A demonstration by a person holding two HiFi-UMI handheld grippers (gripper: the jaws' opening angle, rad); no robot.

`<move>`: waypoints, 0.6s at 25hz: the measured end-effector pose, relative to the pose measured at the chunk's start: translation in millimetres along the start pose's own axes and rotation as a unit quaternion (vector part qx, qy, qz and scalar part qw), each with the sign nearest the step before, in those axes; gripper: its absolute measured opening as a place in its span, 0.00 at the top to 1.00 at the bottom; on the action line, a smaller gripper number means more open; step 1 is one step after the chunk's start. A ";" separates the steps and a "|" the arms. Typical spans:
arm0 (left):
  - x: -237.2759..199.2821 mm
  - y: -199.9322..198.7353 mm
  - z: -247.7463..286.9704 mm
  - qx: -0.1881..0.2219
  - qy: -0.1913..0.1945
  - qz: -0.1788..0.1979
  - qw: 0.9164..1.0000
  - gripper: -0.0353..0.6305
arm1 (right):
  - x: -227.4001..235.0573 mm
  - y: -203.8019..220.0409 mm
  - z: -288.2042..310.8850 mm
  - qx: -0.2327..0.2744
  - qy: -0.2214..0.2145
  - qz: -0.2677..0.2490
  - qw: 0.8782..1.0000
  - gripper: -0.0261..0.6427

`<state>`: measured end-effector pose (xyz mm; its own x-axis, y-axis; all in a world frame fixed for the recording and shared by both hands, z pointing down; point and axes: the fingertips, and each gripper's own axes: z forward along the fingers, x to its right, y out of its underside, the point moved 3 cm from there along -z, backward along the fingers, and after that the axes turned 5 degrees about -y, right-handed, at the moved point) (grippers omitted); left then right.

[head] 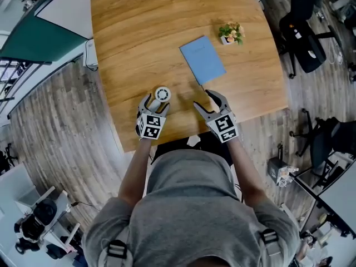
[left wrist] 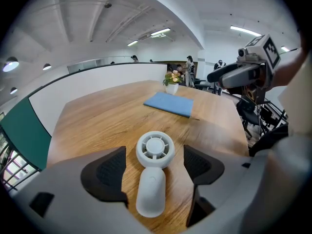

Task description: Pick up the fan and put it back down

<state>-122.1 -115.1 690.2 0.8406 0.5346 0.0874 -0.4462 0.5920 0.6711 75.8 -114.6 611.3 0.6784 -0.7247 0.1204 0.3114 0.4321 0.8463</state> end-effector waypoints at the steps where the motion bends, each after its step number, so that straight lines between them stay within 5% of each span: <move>1: -1.9 -2.8 -6.3 0.006 -0.008 -0.002 1.000 0.40 | 0.3 -2.3 -1.0 0.004 -0.003 -0.005 1.000 0.57; 5: -2.9 -12.6 -39.8 0.032 -0.032 -0.016 0.999 0.41 | -8.7 -13.2 -10.3 0.016 -0.023 -0.017 0.999 0.58; 8: -5.0 -21.7 -69.8 0.062 -0.055 -0.031 0.996 0.63 | -16.6 -20.5 -23.5 0.020 -0.031 -0.024 0.999 0.63; 13: 1.0 -44.9 -103.1 0.104 -0.088 -0.049 0.989 0.89 | -10.9 -24.4 -50.7 0.042 -0.019 -0.031 0.998 0.88; 15: 7.0 -51.1 -113.7 0.110 -0.099 -0.049 0.988 0.91 | -5.8 -20.5 -61.9 0.034 -0.006 -0.036 0.999 0.96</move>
<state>-128.3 -73.0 572.8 0.9299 0.3398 0.1411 -0.3001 0.4785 0.8252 106.6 -86.1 561.2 0.6481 -0.7588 0.0643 0.3119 0.3415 0.8866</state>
